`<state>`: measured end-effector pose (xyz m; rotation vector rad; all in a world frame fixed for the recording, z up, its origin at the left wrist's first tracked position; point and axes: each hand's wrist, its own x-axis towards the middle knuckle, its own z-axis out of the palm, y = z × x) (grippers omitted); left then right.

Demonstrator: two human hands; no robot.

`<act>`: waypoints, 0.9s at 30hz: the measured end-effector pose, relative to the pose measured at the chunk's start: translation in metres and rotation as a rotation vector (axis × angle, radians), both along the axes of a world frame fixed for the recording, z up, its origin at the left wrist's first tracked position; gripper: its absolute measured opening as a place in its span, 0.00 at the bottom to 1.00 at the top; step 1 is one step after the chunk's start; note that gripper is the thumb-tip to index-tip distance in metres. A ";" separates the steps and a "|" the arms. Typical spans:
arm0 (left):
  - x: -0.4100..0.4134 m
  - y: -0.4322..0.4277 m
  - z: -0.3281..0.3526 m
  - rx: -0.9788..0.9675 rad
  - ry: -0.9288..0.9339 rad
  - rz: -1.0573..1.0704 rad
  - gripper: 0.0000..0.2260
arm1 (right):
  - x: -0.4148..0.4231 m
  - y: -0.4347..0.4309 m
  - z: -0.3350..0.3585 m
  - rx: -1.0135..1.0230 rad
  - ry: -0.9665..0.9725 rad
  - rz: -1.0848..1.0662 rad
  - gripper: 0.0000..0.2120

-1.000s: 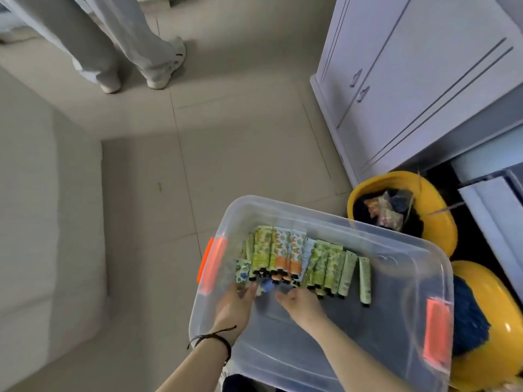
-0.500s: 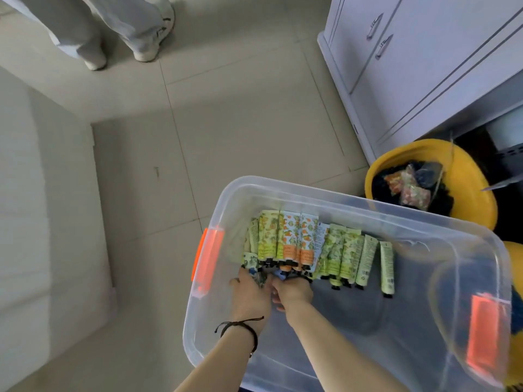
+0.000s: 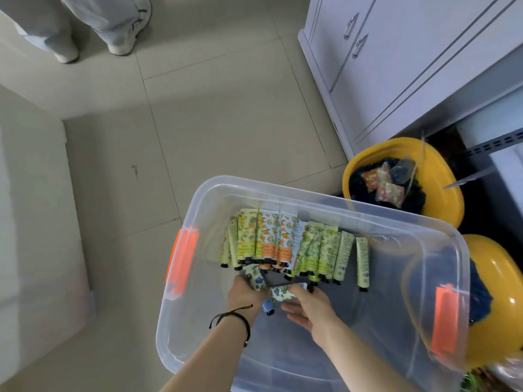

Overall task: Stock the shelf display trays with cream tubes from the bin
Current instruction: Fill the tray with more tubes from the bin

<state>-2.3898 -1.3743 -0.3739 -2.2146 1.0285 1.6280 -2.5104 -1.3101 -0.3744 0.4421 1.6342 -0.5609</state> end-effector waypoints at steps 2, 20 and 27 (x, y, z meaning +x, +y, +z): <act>-0.001 0.003 0.000 -0.016 0.000 -0.032 0.14 | -0.003 0.003 -0.001 0.003 0.004 0.014 0.16; 0.022 -0.023 0.046 0.215 0.293 0.076 0.23 | -0.037 0.002 0.063 -0.159 -0.135 0.177 0.16; 0.012 -0.037 0.099 0.144 0.446 -0.061 0.21 | -0.049 -0.007 0.108 -0.365 -0.118 0.408 0.24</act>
